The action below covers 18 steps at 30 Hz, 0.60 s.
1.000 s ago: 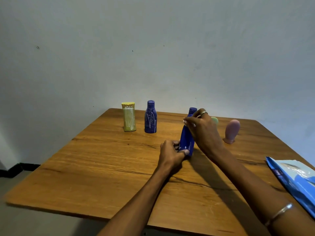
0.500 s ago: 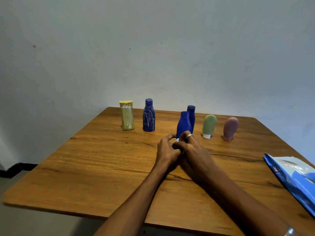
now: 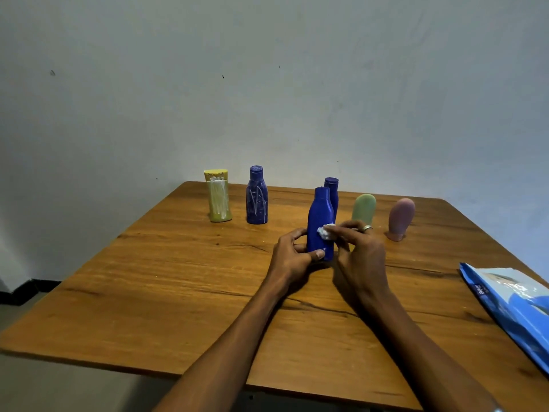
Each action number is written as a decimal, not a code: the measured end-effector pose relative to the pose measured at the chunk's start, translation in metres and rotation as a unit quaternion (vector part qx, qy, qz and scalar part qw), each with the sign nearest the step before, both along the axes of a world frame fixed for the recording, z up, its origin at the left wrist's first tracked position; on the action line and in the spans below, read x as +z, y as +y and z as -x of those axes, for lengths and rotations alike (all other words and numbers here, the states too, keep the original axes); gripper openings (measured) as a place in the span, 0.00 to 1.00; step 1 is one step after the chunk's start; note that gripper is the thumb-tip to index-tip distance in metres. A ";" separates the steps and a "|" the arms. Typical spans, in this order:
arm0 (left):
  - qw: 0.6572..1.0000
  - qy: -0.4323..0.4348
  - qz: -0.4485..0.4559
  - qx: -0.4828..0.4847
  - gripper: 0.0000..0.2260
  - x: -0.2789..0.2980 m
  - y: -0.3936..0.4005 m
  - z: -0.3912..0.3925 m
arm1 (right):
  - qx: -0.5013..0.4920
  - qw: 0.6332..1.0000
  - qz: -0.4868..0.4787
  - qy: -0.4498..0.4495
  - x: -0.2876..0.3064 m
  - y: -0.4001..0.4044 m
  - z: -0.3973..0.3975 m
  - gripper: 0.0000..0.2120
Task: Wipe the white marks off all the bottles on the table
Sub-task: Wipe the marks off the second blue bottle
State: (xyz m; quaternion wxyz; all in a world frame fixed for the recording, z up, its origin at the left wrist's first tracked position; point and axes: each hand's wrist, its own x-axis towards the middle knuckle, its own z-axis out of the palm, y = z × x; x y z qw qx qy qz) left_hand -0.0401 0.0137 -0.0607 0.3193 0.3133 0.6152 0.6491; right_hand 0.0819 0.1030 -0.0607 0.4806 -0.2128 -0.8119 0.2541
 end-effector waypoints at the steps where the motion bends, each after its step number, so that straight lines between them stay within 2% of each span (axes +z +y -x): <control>1: 1.000 0.001 0.003 0.001 0.33 -0.001 0.001 0.000 | -0.008 1.000 0.024 0.018 -0.001 0.002 0.001 0.17; 3: 1.000 0.007 0.001 0.001 0.31 -0.001 0.001 0.001 | -0.003 0.999 0.037 0.024 -0.003 0.002 0.003 0.16; 6: 0.999 0.037 -0.004 0.017 0.22 -0.001 0.001 0.002 | 0.044 0.998 0.047 0.014 -0.004 -0.001 0.001 0.15; 9: 0.997 0.058 0.005 0.050 0.21 -0.001 0.002 0.006 | 0.076 0.995 0.052 -0.027 -0.006 -0.002 -0.002 0.16; 13: 0.995 0.069 0.012 0.074 0.22 -0.001 0.003 0.006 | 0.083 0.989 -0.001 -0.125 -0.009 -0.002 -0.006 0.14; 15: 0.996 0.062 0.011 0.070 0.22 0.002 0.002 0.005 | 0.080 0.990 -0.005 -0.115 -0.009 -0.001 -0.007 0.13; 18: 0.998 0.033 0.008 0.059 0.20 0.005 0.001 0.002 | 0.035 0.998 0.027 -0.045 -0.006 -0.001 -0.008 0.11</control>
